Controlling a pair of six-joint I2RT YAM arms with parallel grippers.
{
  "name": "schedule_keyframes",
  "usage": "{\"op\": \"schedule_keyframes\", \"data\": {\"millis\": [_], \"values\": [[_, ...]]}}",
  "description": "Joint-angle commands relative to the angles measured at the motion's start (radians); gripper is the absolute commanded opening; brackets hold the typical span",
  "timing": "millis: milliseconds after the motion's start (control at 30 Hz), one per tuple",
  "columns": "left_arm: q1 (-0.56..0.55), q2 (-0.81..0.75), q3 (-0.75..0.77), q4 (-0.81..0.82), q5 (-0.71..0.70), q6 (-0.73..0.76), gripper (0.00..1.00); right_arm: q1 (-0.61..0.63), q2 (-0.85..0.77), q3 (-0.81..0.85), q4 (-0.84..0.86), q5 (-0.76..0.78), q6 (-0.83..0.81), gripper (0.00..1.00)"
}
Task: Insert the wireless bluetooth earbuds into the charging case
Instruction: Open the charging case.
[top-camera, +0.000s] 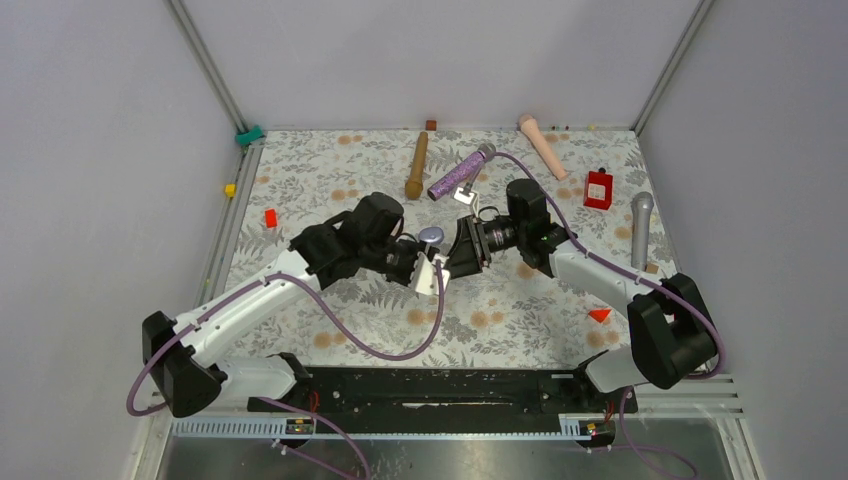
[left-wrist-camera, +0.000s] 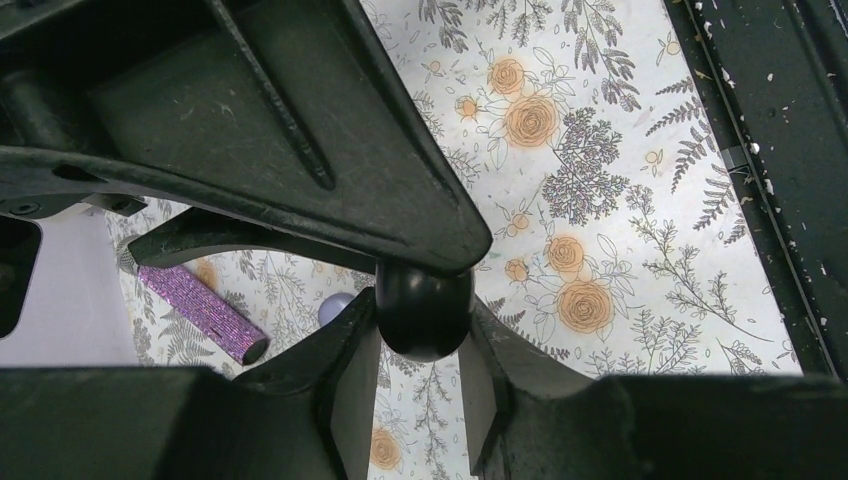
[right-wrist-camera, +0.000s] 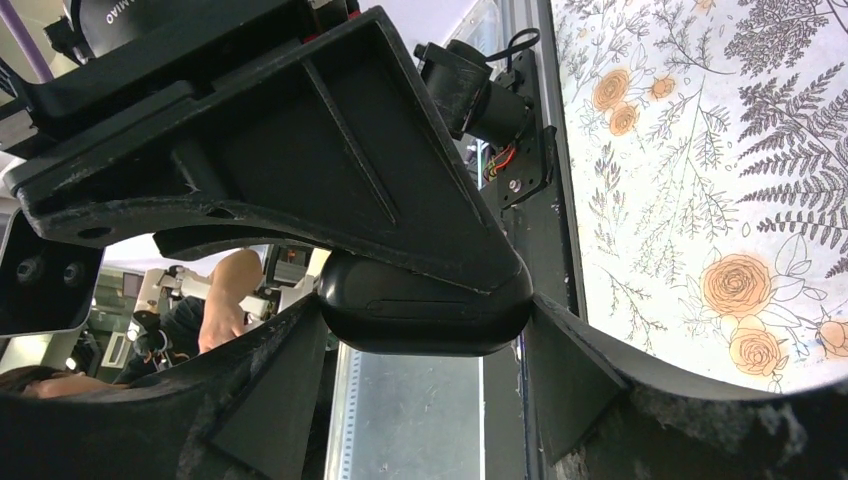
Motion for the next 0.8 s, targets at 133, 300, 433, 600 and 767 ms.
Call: {"op": "schedule_keyframes", "data": {"millis": [133, 300, 433, 600, 767], "values": [[-0.040, 0.019, 0.024, 0.011, -0.036, -0.040, 0.09, -0.004, -0.006, 0.037, -0.042, 0.045, -0.088, 0.47], [-0.043, 0.015, -0.020, 0.072, -0.031, -0.091, 0.01, -0.007, -0.043, 0.073, -0.151, 0.044, -0.172, 0.73], [-0.040, 0.004, -0.079, 0.177, -0.033, -0.180, 0.00, -0.048, -0.118, 0.088, -0.207, 0.013, -0.264, 0.99], [0.046, -0.015, -0.155, 0.378, 0.080, -0.395, 0.00, -0.153, -0.239, 0.099, -0.314, 0.036, -0.406, 1.00], [0.188, -0.035, -0.236, 0.639, 0.316, -0.748, 0.00, -0.227, -0.385, 0.110, -0.440, 0.236, -0.580, 1.00]]}}
